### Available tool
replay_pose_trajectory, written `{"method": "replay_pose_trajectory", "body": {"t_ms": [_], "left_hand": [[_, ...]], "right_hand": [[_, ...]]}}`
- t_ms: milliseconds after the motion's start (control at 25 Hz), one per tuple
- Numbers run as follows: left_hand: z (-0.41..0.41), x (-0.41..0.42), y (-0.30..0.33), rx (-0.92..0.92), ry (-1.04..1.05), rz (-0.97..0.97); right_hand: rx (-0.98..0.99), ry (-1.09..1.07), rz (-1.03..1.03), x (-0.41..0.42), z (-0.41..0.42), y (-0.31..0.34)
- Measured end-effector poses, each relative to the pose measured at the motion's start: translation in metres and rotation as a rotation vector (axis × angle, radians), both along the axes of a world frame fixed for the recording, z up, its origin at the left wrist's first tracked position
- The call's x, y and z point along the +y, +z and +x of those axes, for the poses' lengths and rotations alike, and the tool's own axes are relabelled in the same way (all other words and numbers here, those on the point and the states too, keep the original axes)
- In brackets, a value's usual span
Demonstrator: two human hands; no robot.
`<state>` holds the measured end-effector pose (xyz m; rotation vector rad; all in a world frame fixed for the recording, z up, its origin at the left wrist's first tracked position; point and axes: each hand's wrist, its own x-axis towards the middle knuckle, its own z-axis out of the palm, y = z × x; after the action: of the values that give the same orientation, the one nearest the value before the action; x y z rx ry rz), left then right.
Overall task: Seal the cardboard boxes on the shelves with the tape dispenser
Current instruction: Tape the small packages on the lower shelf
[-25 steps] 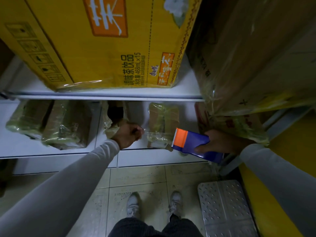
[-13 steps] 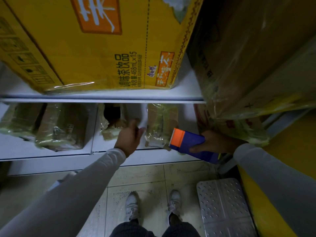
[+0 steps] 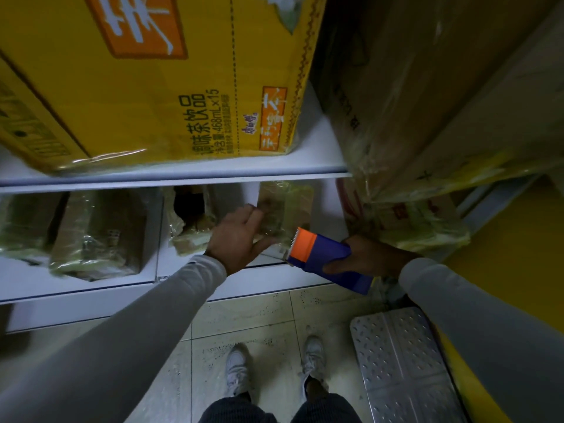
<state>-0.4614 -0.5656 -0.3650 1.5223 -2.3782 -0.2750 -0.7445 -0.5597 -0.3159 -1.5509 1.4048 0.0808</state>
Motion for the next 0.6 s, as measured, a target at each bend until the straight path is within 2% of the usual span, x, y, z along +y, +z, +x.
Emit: {"method": "replay_pose_trajectory", "body": {"t_ms": [80, 160, 240, 600], "left_hand": [[-0.015, -0.008, -0.001, 0.02, -0.149, -0.068], [-0.021, -0.015, -0.01, 0.007, -0.241, 0.041], [-0.018, -0.019, -0.022, 0.003, -0.25, 0.098], [-0.011, -0.023, -0.028, 0.014, -0.256, 0.096]], "right_hand": [[0.016, -0.022, 0.015, 0.003, 0.004, -0.004], [0.023, -0.029, 0.017, 0.006, 0.007, -0.005], [0.041, -0.033, 0.0, 0.007, 0.007, -0.006], [0.102, -0.094, 0.027, 0.039, -0.04, 0.016]]}}
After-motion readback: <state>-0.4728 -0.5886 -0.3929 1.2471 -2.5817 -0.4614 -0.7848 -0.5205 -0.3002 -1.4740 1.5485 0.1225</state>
